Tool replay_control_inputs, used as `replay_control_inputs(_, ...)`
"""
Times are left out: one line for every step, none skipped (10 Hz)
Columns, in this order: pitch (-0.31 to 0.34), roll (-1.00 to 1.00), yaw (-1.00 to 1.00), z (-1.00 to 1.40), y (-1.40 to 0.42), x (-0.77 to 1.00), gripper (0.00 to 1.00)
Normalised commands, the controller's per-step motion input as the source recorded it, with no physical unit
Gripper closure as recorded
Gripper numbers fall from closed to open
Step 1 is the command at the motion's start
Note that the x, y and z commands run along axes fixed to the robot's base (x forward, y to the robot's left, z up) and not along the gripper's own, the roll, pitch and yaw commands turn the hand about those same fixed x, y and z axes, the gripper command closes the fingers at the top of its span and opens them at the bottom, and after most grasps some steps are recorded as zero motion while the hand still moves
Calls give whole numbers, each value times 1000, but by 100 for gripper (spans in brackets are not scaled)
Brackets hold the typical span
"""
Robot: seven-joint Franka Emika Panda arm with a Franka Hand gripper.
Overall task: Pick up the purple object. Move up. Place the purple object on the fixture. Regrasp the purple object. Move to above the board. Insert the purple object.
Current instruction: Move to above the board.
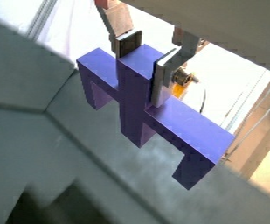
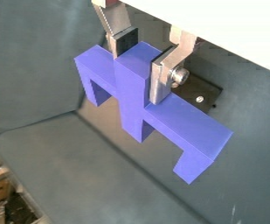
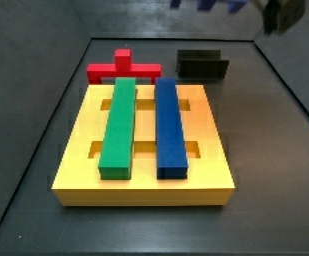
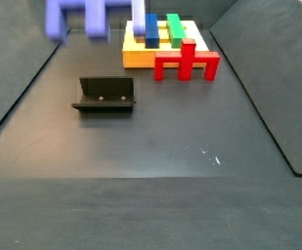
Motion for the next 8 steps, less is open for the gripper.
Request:
replay_control_inputs(63, -12, 5, 1400, 17, -20, 100)
replay_control_inputs(69, -4, 16, 866, 6, -4, 100)
replay_control_inputs(84, -4, 26, 397, -5, 21, 100)
replay_control_inputs(94, 1, 41, 171, -15, 35, 100)
replay_control_inputs(44, -1000, 54, 279, -1400, -910, 100)
replay_control_inputs(43, -1000, 57, 272, -1400, -919, 100)
replay_control_inputs(15, -1000, 65, 295, -1400, -985, 100)
replay_control_inputs(12, -1000, 69, 262, -1400, -1010, 100)
